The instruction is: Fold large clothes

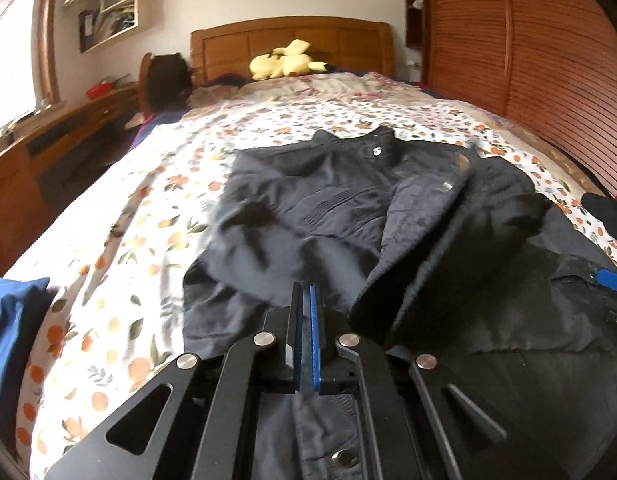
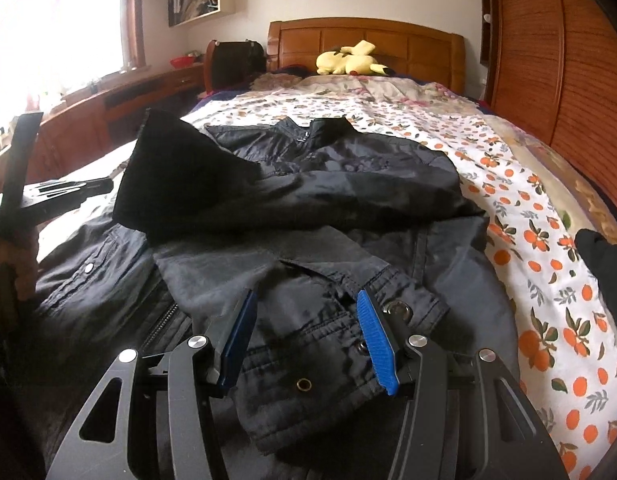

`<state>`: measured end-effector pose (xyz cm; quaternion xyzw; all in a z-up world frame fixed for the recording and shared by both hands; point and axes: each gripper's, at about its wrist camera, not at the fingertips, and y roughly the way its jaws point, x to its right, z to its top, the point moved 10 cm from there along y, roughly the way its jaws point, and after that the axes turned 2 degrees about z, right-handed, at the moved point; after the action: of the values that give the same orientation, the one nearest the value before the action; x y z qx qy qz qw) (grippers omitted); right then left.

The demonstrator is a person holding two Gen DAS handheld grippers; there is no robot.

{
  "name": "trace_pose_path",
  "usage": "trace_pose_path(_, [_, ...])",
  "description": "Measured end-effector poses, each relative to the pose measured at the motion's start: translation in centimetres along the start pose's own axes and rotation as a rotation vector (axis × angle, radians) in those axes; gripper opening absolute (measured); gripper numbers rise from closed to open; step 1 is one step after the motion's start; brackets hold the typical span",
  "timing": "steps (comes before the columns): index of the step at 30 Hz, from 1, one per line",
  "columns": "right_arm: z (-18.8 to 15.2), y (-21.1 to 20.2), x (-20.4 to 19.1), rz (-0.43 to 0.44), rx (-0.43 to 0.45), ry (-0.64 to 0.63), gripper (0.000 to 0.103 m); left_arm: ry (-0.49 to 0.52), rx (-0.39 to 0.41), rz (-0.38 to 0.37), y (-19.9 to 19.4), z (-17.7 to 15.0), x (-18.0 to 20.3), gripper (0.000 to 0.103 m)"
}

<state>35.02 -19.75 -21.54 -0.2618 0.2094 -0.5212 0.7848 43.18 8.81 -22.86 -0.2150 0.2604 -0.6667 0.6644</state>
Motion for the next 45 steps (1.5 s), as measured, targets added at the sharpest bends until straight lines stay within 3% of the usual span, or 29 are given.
trace_pose_path(6, [-0.3, 0.0, 0.8, 0.006, -0.005, 0.028, 0.05, 0.002, 0.035, -0.005, -1.9, -0.2, -0.5, 0.004])
trace_pose_path(8, [-0.4, 0.0, 0.8, 0.005, -0.006, 0.029, 0.05, 0.004, 0.029, -0.017, -2.0, -0.4, -0.2, 0.015])
trace_pose_path(10, [-0.5, 0.0, 0.7, 0.002, -0.007, 0.022, 0.052, 0.01, 0.022, -0.018, -1.8, -0.7, 0.1, 0.05])
trace_pose_path(12, [-0.5, 0.1, 0.5, -0.004, -0.008, 0.012, 0.055, 0.021, 0.009, -0.021, -1.3, -0.9, 0.7, 0.056])
trace_pose_path(22, [-0.6, 0.3, 0.4, -0.01, -0.013, 0.004, 0.055, 0.108, -0.101, -0.064, 1.4, -3.3, 3.5, 0.054])
trace_pose_path(26, [-0.6, 0.3, 0.4, -0.011, -0.014, 0.004, 0.055, 0.112, -0.157, -0.08, 2.8, -4.1, 3.7, 0.037])
trace_pose_path(27, [-0.6, 0.3, 0.4, -0.012, -0.014, 0.004, 0.055, 0.111, -0.162, -0.085, 3.0, -4.2, 3.8, 0.028])
trace_pose_path(28, [-0.6, 0.3, 0.4, -0.011, -0.013, 0.003, 0.055, 0.111, -0.165, -0.093, 3.0, -4.3, 3.8, 0.011])
trace_pose_path(33, [-0.7, 0.3, 0.4, -0.009, -0.011, 0.005, 0.055, 0.137, -0.098, -0.093, 0.9, -3.3, 4.5, 0.007])
trace_pose_path(38, [-0.6, 0.1, 0.3, -0.003, -0.004, 0.003, 0.055, 0.151, -0.017, -0.13, -3.6, -2.2, 5.8, 0.007])
trace_pose_path(45, [-0.3, -0.6, 0.5, 0.006, 0.009, 0.005, 0.055, 0.181, 0.028, -0.174, -8.5, -3.6, 8.6, 0.007])
